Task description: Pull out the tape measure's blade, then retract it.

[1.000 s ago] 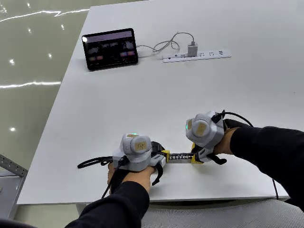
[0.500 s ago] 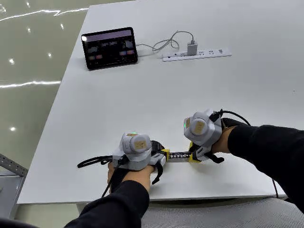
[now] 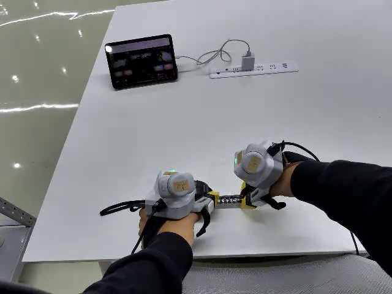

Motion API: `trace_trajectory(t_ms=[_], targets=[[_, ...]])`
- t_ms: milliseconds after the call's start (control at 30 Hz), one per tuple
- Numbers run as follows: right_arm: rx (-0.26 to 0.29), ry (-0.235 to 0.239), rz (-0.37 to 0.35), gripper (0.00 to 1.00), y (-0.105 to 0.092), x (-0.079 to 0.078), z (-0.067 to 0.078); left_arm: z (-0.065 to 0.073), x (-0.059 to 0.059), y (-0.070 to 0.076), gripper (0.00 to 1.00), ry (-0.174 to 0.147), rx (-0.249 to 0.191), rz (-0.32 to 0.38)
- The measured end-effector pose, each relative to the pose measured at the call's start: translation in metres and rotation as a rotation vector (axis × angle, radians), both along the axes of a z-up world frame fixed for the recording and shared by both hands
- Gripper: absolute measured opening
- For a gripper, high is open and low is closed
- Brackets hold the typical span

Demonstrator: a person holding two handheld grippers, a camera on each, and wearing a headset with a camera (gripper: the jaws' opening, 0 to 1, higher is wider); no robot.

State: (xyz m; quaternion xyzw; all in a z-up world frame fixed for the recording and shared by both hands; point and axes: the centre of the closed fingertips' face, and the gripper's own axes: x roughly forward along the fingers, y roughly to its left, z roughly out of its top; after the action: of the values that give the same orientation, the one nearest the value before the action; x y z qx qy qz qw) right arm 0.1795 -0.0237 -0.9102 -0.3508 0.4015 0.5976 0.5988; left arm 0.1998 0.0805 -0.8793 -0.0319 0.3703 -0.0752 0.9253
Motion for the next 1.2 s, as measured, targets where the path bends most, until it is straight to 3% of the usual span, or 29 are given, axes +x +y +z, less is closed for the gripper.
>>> trace_trajectory(t_ms=[167, 500, 867, 1200], targets=[[0.009, -0.002, 0.016, 0.10, 0.002, -0.001, -0.001, 0.000, 0.000, 0.000, 0.62, 0.001, -0.002, 0.002], [0.015, 0.024, -0.022, 0.10, 0.002, 0.000, 0.000, 0.000, 0.000, 0.000, 0.62, 0.005, -0.008, 0.010], [0.027, 0.005, -0.030, 0.11, 0.006, 0.000, 0.002, 0.000, 0.000, 0.001, 0.60, 0.014, -0.028, 0.021], [0.044, 0.023, -0.039, 0.11, 0.010, 0.001, 0.002, 0.000, -0.001, 0.001, 0.60, 0.019, -0.033, 0.016]])
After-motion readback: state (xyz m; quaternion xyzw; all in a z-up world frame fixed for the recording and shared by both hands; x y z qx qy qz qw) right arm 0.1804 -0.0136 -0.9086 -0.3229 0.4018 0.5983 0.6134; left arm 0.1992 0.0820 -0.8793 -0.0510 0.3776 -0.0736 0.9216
